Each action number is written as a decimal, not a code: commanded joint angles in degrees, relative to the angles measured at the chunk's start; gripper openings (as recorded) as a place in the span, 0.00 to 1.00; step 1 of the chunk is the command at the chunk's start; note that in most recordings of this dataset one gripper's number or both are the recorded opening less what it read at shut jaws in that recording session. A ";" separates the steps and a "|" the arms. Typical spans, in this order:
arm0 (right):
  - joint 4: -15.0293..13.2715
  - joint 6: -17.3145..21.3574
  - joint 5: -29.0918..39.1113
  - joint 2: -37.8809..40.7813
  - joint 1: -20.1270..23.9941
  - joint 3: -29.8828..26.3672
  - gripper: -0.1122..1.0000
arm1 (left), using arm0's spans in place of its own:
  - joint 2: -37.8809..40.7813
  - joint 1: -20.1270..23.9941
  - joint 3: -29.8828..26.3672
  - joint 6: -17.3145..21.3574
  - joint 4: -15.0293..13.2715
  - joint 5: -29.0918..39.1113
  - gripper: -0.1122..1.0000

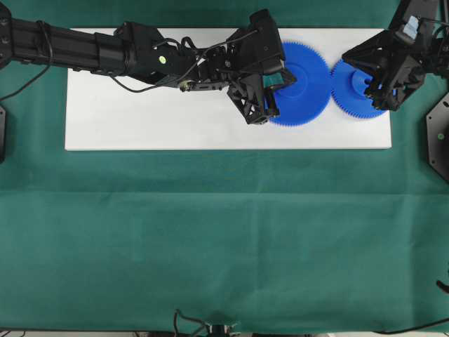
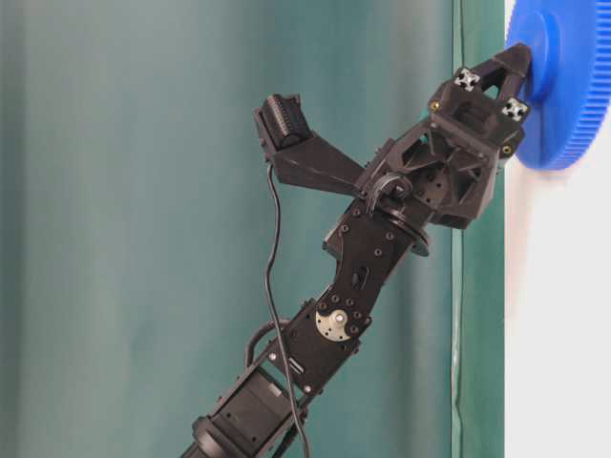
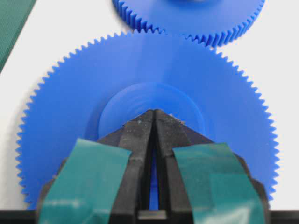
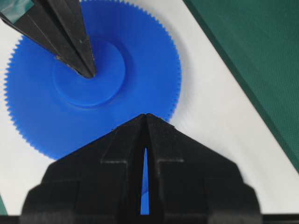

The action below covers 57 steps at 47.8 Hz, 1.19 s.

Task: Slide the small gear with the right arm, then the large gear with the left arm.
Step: 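Push the large gear right with the left gripper to mesh, then slide the large gear back left to its starting spot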

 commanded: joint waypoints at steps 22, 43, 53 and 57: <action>-0.18 0.00 -0.53 0.00 0.00 -1.41 0.57 | -0.79 1.05 4.66 0.09 0.18 1.76 0.10; -0.09 0.18 -0.88 -0.09 0.00 -1.41 0.57 | -17.49 7.03 33.84 -4.83 -0.26 -3.08 0.10; -0.09 0.35 -0.97 0.18 0.00 -1.58 0.57 | -30.50 10.02 49.22 -9.49 -0.26 -6.59 0.10; -0.09 0.35 -1.49 0.44 0.09 -1.58 0.57 | -35.33 10.11 53.09 -9.76 -0.35 -6.59 0.10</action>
